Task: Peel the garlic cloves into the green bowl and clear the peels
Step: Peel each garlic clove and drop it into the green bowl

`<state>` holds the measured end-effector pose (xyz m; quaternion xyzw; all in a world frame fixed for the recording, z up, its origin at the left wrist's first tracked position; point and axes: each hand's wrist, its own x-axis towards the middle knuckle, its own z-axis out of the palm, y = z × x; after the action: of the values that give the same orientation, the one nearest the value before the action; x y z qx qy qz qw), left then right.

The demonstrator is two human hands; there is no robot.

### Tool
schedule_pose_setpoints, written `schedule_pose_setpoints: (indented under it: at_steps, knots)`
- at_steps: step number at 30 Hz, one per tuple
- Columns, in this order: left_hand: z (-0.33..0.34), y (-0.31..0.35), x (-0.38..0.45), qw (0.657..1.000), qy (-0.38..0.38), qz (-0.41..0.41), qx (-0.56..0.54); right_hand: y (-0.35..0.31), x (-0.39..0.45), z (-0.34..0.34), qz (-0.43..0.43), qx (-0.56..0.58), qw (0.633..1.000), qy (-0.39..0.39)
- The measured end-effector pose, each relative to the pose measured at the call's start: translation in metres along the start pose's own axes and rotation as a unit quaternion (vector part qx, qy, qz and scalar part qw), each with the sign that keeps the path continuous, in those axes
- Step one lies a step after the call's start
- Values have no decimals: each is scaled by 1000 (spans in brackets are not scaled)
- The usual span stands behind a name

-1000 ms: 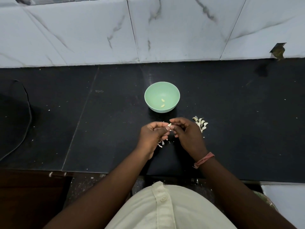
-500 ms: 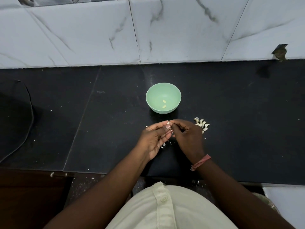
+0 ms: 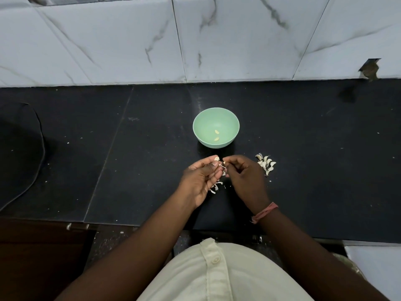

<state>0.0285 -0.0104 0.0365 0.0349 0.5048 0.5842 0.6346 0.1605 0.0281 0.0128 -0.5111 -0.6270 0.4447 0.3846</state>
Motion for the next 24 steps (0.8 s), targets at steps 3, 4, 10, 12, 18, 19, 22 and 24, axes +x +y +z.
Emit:
schedule_pose_setpoints:
  at_steps: [3, 4, 10, 12, 18, 19, 22, 24]
  knots:
    - [-1, -2, -2, 1000, -4, 16, 19, -4, 4, 2, 31, 34, 999, -3]
    - [-2, -3, -1, 1000, -1, 21, 21, -5, 4, 1, 32, 36, 999, -4]
    - [-4, -2, -3, 997, 1, 63, 48, -17, 2, 2, 50, 101, 993, -33]
    - [-4, -3, -4, 994, 6, 84, 65, -21, 2, 2, 63, 127, 989, -39]
    - [-4, -5, -3, 986, 13, 123, 112, -19, 5, 6, 107, 129, 985, -46]
    - [-3, -6, -3, 986, 12, 124, 112, -18, 6, 6, 111, 122, 985, -47]
    - [-4, -6, -4, 987, 7, 120, 111, -18, 6, 7, 132, 144, 979, -58]
    - [-4, -6, -4, 986, 2, 118, 116, -18, 7, 7, 155, 168, 971, -64]
